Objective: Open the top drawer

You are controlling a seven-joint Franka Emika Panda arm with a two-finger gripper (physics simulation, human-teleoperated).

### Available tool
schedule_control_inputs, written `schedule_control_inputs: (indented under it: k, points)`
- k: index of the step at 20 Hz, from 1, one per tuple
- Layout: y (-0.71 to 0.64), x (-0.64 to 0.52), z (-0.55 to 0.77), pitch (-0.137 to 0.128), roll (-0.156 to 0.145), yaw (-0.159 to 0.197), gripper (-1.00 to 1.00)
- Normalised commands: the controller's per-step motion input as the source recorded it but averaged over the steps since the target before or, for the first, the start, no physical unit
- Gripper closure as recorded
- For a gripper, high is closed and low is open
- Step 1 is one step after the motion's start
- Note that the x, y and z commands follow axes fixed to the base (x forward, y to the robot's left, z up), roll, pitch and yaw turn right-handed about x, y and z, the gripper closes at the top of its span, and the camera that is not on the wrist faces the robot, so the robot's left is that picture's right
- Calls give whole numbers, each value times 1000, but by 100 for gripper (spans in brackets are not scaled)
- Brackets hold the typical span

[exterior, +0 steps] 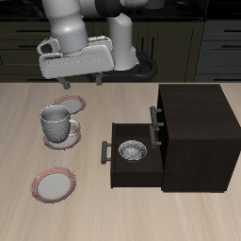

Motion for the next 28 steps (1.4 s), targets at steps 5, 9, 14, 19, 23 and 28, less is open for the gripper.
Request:
schedule_control_inputs:
  k: [5, 9, 14, 19, 23, 28]
  points:
    - [146, 4, -236, 1, 146, -51, -100]
    - [238, -177, -121, -15, 188, -25, -100]
    - [87, -115, -34, -10, 99, 3, -100]
    - [92, -134, -26, -18, 88, -5, -100]
    - [96, -112, -34, -15, 91, -47, -100]
    - [85, -20, -35, -12, 56, -33, -100]
